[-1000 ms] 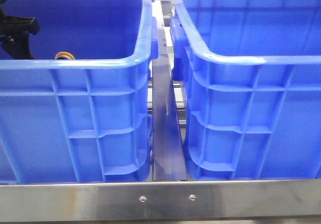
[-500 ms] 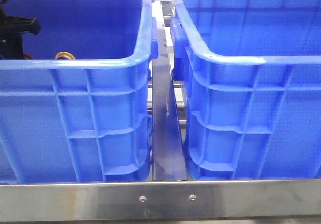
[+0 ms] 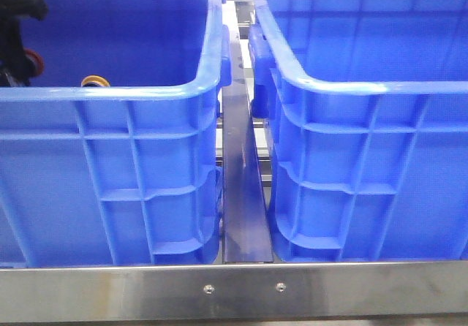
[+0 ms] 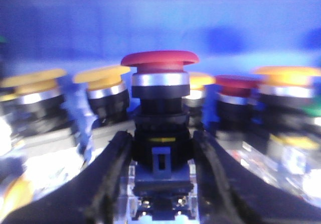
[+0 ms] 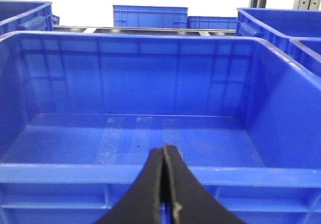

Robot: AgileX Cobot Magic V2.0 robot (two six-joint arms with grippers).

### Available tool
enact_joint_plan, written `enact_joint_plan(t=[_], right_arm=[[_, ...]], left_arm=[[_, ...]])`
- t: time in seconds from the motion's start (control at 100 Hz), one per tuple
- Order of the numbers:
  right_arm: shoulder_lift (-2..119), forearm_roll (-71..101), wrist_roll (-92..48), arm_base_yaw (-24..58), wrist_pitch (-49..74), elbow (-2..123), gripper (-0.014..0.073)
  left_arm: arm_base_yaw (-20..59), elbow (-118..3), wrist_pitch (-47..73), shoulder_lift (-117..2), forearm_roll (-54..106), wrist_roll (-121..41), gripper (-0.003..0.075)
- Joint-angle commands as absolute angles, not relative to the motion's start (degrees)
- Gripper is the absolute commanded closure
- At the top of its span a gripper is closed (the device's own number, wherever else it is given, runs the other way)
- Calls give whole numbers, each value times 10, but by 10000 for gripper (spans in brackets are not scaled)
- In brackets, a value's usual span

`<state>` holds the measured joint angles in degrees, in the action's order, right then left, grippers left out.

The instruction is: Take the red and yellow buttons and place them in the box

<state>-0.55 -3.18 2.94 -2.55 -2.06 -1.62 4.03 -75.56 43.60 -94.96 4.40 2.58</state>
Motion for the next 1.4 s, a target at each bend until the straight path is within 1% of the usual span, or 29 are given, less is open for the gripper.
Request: enact_joint_plan(t=[0.0,0.16,0.23,0.42,0.54,0.68,0.75,1.1,1.27,1.39], right_arm=[[-17,-39,28,-24,-64,-19,697],[-17,-39,28,-24,-64,-19,697],[-17,-39,28,-24,-64,-19,697],[-17,-39,28,-24,-64,-19,697],[-17,-39,28,-24,-64,-19,697],[-17,-39,28,-24,-64,-19,697],[-17,-39,28,-24,-64,-19,697],[-17,-39,28,-24,-64,-19,697],[-17,-39,28,-24,-64,-19,697],[-17,-39,28,-24,-64,-19,697]], left_arm=[[45,-747,391,-891,51,27,629],[49,-692,357,-829,52,24,629],[59,-676,351,-805,66,-10,629],[102,-663,339,-760,184,-136,629],[138,-663,339,-752,259,-200,629],[187,-663,345,-752,312,-272,629],[217,-664,345,-752,319,-304,629],[352,-664,336,-752,319,-353,629],[392,-664,338,-752,319,-364,629],[405,-664,338,-752,319,-365,629]])
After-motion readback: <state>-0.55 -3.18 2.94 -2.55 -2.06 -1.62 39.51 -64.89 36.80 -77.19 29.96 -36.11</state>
